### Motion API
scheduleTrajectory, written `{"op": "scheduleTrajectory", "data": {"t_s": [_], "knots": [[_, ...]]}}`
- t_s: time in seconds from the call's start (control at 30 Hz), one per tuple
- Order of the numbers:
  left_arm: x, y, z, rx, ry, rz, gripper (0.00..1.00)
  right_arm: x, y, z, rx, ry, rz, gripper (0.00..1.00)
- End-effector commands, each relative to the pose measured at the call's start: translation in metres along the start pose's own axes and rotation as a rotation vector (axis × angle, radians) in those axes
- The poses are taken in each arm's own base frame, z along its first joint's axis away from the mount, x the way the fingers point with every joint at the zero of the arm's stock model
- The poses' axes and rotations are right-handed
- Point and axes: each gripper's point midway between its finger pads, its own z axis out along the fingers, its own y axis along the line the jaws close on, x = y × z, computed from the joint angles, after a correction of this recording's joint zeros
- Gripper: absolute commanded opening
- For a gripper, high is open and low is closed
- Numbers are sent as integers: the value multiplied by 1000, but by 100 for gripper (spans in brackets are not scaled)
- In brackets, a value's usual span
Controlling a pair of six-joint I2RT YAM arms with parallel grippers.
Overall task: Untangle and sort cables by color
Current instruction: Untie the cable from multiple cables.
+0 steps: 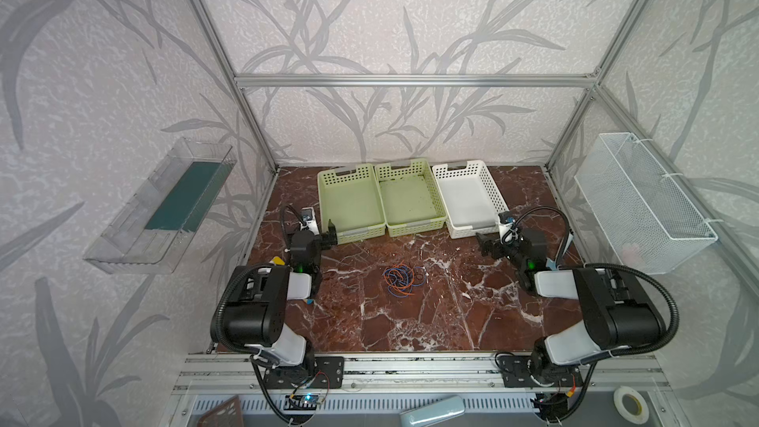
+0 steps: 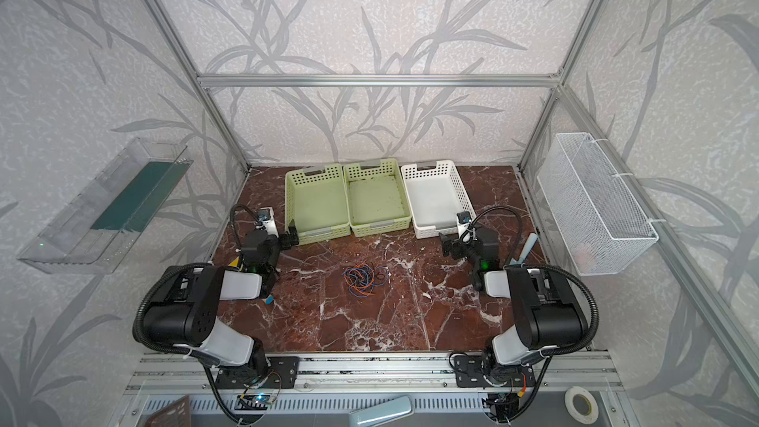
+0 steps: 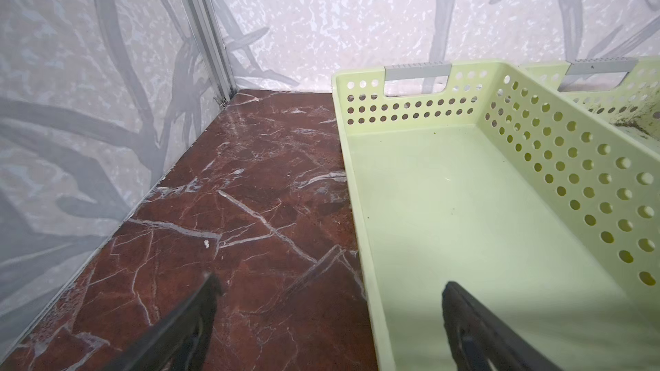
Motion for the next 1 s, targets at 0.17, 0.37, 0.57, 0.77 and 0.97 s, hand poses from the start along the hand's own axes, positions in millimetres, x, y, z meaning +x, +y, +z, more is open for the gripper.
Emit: {"op": "scheduleTrajectory", "data": {"t_s": [0.17, 0.37, 0.57, 0.77, 0.97], "knots": [[11, 2, 2, -11, 43, 10, 99, -9, -1, 0, -5, -34, -13, 99], [12, 2, 2, -12, 45, 9, 99, -9, -3, 0, 8, -31, -3, 99], [12, 6, 3, -29, 53, -2, 99, -8, -3, 0, 8, -29, -3, 99], [4, 14, -6, -75, 2, -16, 99, -9, -5, -2, 23, -39, -3, 99], [-22, 13, -21, -60, -8, -12, 95, -29, -5, -18, 40, -113, -13, 99]]}}
